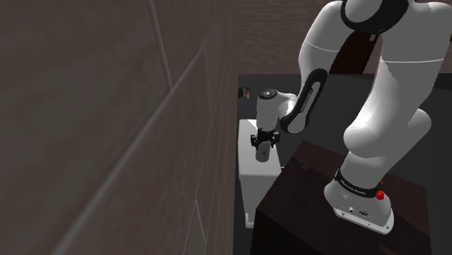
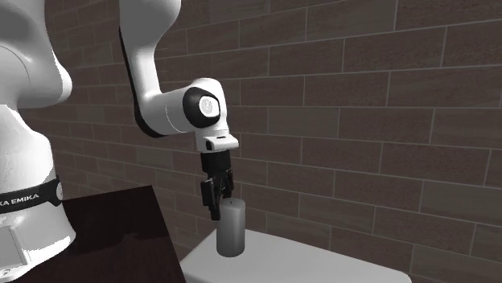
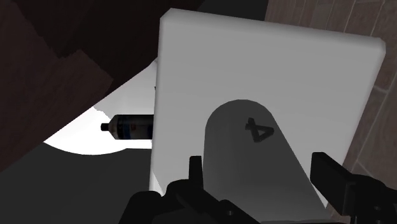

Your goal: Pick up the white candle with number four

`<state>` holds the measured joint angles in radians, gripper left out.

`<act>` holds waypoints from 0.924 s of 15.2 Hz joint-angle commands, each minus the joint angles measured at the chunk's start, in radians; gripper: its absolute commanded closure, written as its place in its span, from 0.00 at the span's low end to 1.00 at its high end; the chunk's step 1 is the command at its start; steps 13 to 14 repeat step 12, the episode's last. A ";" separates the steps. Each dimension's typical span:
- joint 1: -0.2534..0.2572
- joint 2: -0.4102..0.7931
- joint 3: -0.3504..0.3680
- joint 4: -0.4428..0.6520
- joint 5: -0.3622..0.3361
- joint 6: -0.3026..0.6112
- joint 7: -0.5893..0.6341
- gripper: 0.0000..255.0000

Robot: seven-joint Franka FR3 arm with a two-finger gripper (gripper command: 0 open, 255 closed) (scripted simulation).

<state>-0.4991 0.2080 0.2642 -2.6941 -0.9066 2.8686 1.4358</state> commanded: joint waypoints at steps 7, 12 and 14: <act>-0.057 -0.167 0.117 -0.062 0.332 -0.061 -0.269 1.00; -0.047 -0.232 0.133 -0.077 0.459 -0.095 -0.369 1.00; -0.047 -0.232 0.133 -0.077 0.459 -0.095 -0.369 1.00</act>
